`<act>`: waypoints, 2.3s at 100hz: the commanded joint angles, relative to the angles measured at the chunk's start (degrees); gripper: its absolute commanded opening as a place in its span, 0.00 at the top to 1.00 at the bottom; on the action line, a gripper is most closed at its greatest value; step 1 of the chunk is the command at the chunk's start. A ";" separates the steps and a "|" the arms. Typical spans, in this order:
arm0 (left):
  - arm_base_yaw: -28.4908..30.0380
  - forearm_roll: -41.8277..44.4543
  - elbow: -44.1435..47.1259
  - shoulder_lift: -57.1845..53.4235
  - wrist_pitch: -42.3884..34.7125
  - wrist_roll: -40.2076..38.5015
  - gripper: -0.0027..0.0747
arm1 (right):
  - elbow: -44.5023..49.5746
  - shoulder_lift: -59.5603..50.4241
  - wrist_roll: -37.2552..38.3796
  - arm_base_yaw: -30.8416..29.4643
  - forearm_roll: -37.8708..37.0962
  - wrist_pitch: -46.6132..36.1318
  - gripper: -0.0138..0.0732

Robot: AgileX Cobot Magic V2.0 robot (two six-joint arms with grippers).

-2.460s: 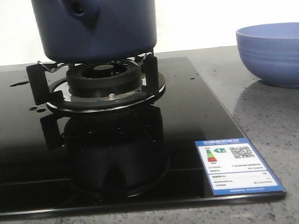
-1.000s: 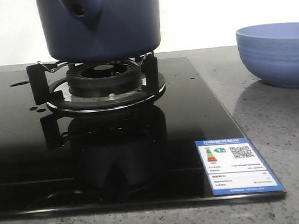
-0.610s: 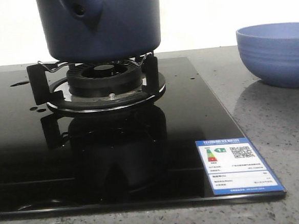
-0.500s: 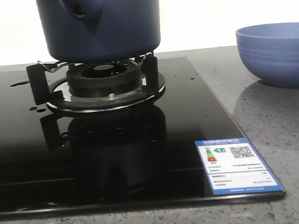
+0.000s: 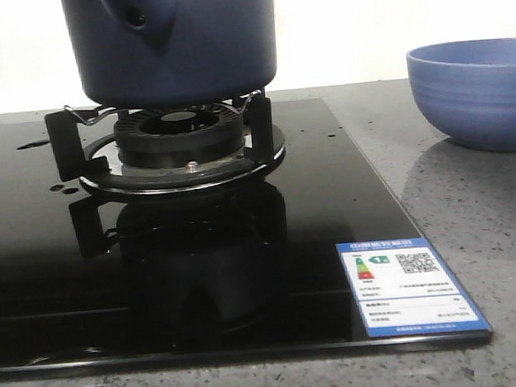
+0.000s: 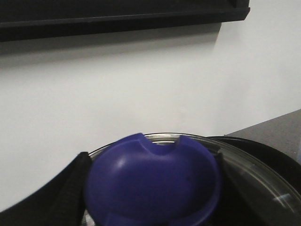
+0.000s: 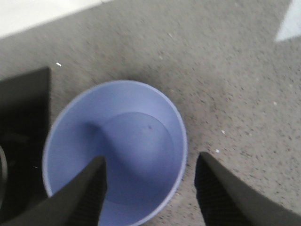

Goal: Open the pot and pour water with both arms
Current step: 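Grasp the light blue bowl with the right gripper and lift it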

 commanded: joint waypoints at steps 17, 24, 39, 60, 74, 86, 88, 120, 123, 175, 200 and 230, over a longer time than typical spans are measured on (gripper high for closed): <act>-0.63 -4.64 -1.98 -0.88 1.09 -0.59 0.63 | -2.04 4.83 -0.06 -2.72 -0.30 0.14 0.41; -0.63 -4.64 -1.98 -0.88 1.09 -0.59 0.63 | -2.04 6.01 -0.06 -3.04 0.71 0.14 0.41; -0.63 -5.31 -1.98 -0.88 1.98 -0.59 0.63 | -2.04 9.42 -0.06 -3.11 1.52 0.14 0.41; -0.63 -7.27 -1.98 -0.88 2.08 -0.59 0.63 | -2.04 14.04 -0.06 -3.11 4.30 -0.65 0.41; -0.63 -7.27 -1.98 -0.88 2.36 -0.59 0.63 | -2.04 16.40 -0.06 -3.19 6.08 -0.74 0.41; -0.63 -7.27 -1.98 -0.88 2.36 -0.59 0.63 | -2.04 17.91 -0.06 -3.79 9.97 -0.74 0.41; -0.63 -7.27 -1.98 -0.88 2.47 -0.59 0.63 | -2.04 18.05 -0.06 -3.79 10.58 -0.85 0.42; -0.63 -7.27 -1.98 -0.88 3.94 -0.59 0.63 | -1.60 19.22 -0.06 -4.32 12.54 -1.35 0.60; -0.63 -7.27 -1.98 -0.88 3.93 -0.59 0.63 | -1.35 19.22 -0.06 -4.32 12.54 -1.35 0.60; -1.39 -7.29 -1.98 -0.88 4.17 -0.59 0.63 | -1.21 21.51 -0.06 -4.32 13.00 -0.87 0.68; -1.39 -7.29 -1.98 -0.88 4.17 -0.59 0.63 | -1.21 21.56 -0.27 -4.32 12.89 -2.05 0.92; -1.39 -7.29 -1.98 -0.88 4.17 -0.59 0.63 | -4.59 19.94 -6.06 -4.22 12.91 1.36 0.92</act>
